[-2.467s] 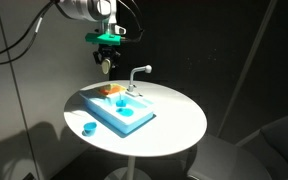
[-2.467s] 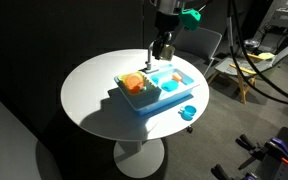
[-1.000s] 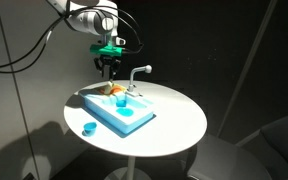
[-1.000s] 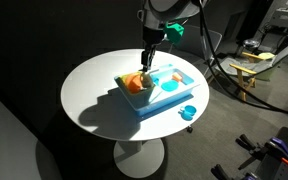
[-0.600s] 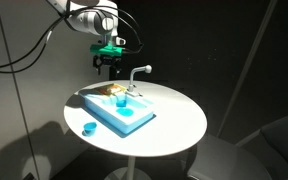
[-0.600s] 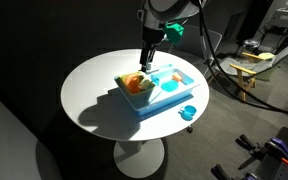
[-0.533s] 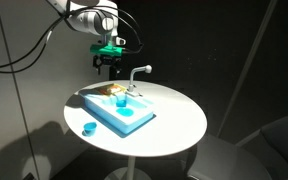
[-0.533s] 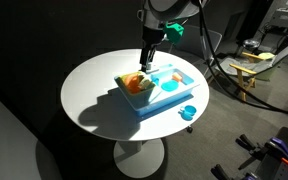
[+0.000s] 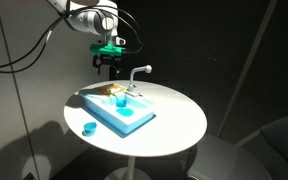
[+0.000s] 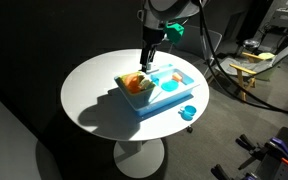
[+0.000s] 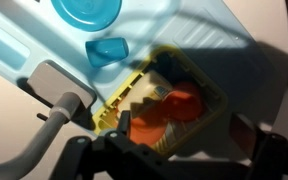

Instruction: Remove the bottle from the sink and put it on the dish rack

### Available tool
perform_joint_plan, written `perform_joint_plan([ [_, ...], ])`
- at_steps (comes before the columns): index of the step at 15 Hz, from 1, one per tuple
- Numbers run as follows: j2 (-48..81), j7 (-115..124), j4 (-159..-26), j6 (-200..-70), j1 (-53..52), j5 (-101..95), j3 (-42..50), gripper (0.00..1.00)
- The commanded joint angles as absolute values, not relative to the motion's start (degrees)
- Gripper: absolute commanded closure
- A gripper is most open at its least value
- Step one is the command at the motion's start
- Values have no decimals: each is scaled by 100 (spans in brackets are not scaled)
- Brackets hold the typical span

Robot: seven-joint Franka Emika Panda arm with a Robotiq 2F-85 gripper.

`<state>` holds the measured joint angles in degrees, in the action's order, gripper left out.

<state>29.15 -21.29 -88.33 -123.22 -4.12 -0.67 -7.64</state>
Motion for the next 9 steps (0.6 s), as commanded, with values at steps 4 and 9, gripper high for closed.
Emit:
perform_joint_plan([
  [4, 2408, -1672, -9101, -11861, -493, -152, -708, 0],
  [9, 1924, -1228, -9469, -11653, -542, -136, -692, 0],
])
